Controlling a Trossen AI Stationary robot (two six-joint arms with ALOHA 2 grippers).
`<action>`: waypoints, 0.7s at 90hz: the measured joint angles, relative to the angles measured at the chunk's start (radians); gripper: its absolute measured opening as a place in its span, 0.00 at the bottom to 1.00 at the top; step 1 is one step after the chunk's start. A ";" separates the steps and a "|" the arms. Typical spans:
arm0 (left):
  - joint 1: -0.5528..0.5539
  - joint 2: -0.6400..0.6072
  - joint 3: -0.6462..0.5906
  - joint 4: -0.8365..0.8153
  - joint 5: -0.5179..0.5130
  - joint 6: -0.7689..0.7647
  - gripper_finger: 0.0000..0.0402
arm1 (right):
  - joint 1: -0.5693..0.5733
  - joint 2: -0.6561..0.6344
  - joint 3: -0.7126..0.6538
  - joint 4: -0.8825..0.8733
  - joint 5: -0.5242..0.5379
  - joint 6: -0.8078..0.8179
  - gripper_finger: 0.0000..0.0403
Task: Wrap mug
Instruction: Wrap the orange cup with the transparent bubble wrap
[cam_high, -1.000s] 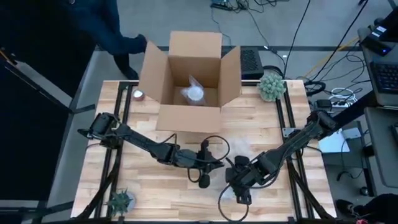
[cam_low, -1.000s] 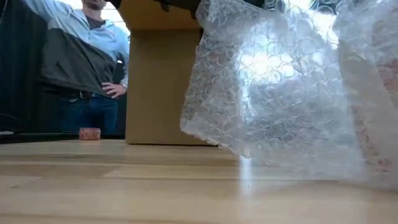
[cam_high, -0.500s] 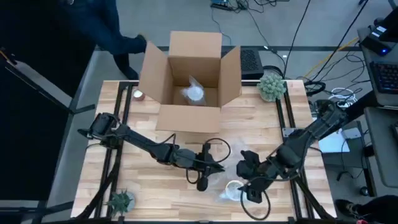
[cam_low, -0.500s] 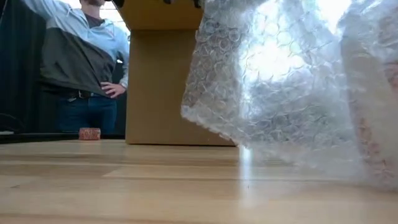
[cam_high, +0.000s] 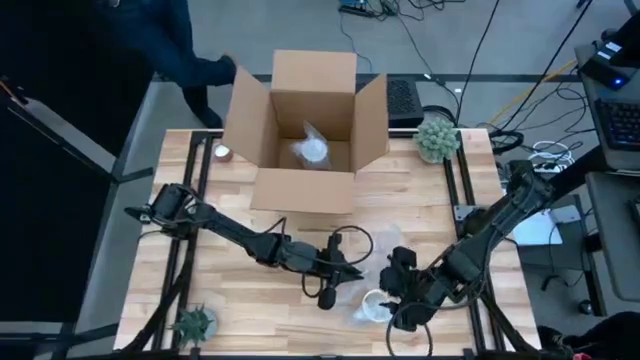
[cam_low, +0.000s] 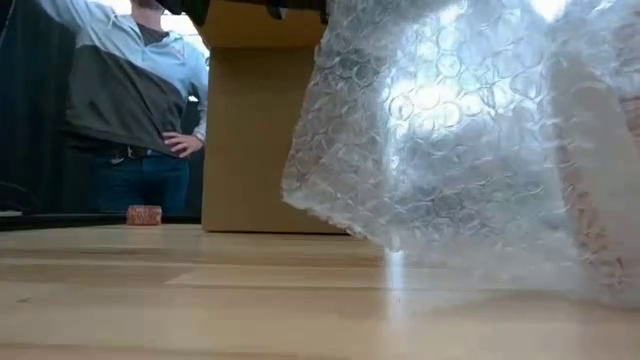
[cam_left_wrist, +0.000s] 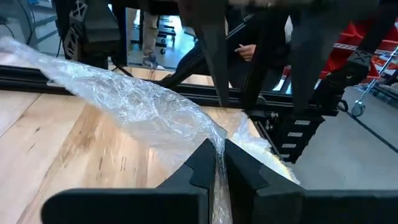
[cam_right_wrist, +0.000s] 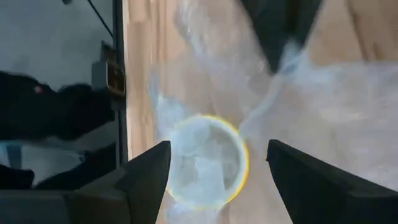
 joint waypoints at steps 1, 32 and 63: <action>0.000 0.000 0.000 0.000 0.002 0.000 0.02 | 0.004 0.006 0.000 0.001 -0.005 0.003 0.63; 0.000 0.000 0.000 -0.001 0.006 -0.001 0.02 | 0.160 0.153 0.000 0.090 -0.084 0.173 0.63; -0.003 0.000 0.000 0.023 0.006 -0.001 0.02 | 0.140 0.282 0.000 0.079 -0.051 0.163 0.63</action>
